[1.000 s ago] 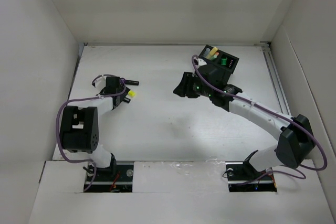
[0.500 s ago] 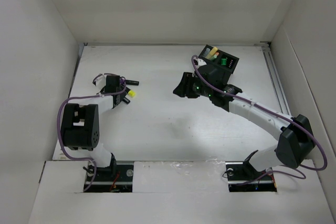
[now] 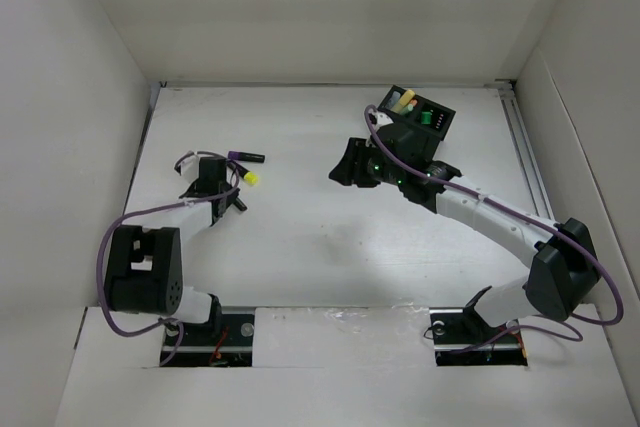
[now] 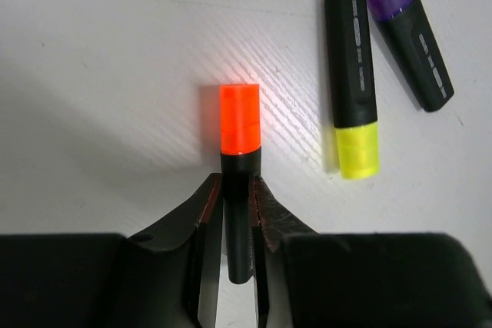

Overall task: Sort the stationery into containers
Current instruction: Pick up the pen from the center of the board.

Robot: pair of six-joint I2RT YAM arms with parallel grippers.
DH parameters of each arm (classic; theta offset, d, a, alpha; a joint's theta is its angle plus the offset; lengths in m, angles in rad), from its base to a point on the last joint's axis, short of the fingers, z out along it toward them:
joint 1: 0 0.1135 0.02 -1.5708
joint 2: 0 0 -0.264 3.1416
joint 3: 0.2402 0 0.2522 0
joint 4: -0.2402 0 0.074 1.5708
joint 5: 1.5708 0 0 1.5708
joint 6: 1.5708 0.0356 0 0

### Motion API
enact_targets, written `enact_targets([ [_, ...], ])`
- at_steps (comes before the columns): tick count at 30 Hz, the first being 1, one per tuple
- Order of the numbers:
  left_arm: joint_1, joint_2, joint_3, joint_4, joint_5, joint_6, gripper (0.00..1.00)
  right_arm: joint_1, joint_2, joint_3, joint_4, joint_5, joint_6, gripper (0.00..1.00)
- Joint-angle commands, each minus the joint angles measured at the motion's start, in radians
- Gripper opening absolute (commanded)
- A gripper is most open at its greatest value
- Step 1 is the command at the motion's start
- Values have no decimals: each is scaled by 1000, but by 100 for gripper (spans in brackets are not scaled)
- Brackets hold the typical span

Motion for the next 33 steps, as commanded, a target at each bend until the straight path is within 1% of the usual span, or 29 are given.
enact_targets([
  [1,-22,-43,-48,-60,8,36,0,8,-11,20,46,-24,7,52],
  [4,-22,-66,-96,-8,77,58,0,8,-2,20,46,-36,7,52],
  [5,-22,-75,-96,-8,94,58,0,8,12,20,55,-36,7,54],
  [9,-22,-98,-136,15,157,78,0,8,38,38,56,-45,7,54],
  [10,-22,-127,-145,41,199,94,0,8,38,38,56,-45,7,54],
  [13,-22,-166,-168,68,267,130,0,8,66,38,65,-45,7,54],
  [14,-31,-186,-168,87,317,142,0,8,75,49,65,-62,7,55],
  [16,-31,-206,-179,101,358,151,0,8,113,58,65,-82,7,55],
  [17,-31,-227,-194,134,400,162,0,8,124,67,74,-82,16,55],
  [20,-31,-261,-216,197,480,162,0,8,170,99,74,-93,16,63],
  [22,-31,-273,-229,237,525,162,0,8,185,113,74,-104,16,66],
  [24,-31,-282,-242,303,584,162,0,8,199,126,85,-113,38,71],
  [27,-31,-272,-253,384,641,162,0,8,244,162,108,-125,61,76],
  [28,-31,-254,-253,404,687,162,0,8,256,163,108,-154,61,76],
  [29,-45,-243,-262,424,701,162,0,8,271,187,120,-168,73,77],
  [33,-129,-217,-242,470,692,197,0,8,346,221,146,-222,96,78],
])
